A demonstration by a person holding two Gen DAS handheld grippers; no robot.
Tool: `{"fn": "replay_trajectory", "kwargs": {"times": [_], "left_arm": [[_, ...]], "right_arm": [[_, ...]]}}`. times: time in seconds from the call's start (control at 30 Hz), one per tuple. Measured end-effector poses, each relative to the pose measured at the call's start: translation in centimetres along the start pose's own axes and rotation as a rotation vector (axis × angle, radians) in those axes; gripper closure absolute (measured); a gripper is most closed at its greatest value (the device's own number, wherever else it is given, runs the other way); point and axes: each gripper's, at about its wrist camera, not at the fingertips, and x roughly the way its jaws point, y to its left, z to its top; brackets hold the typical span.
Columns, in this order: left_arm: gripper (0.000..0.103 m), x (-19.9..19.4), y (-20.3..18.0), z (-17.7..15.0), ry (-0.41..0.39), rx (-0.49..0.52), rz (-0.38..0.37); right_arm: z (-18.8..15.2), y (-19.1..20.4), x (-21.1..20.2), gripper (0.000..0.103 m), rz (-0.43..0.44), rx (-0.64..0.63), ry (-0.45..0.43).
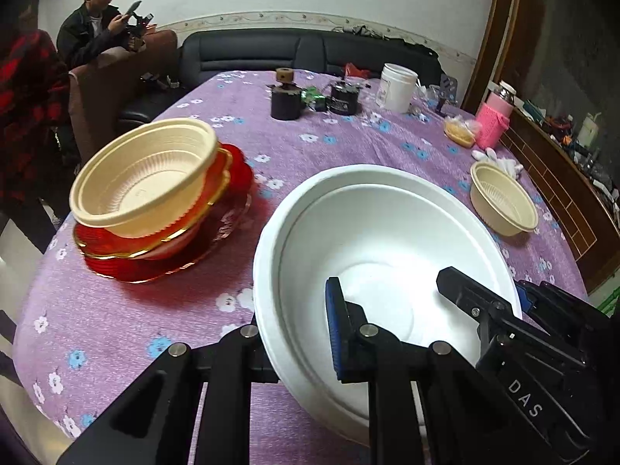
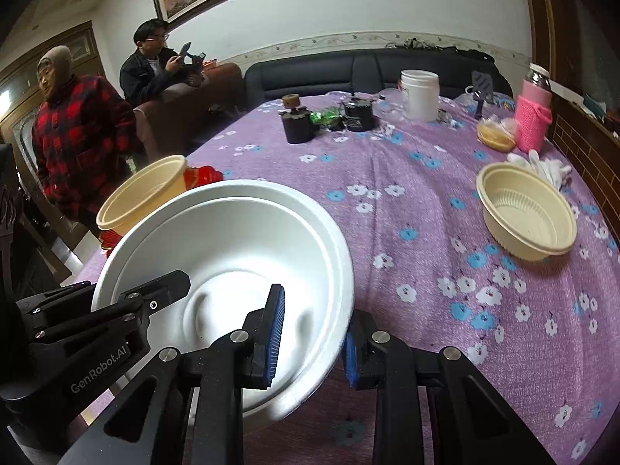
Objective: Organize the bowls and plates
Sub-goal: 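Lift the white bowl and carry it toward the red plate stack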
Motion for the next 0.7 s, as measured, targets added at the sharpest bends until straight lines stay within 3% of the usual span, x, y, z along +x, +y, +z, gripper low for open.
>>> {"fn": "replay_trajectory", "kwargs": {"times": [0.33, 0.7], "left_arm": [[0.086, -1.9, 3.6, 1.1, -0.049, -0.042, 0.043], [0.086, -4.4, 9.3, 5.9, -0.153, -0.044, 0.193]], "right_arm": [[2.2, 4.2, 0.4, 0.074, 0.028, -0.064, -0.026], [8.0, 11.3, 2.4, 0.074, 0.086, -0.167, -0.079]]}}
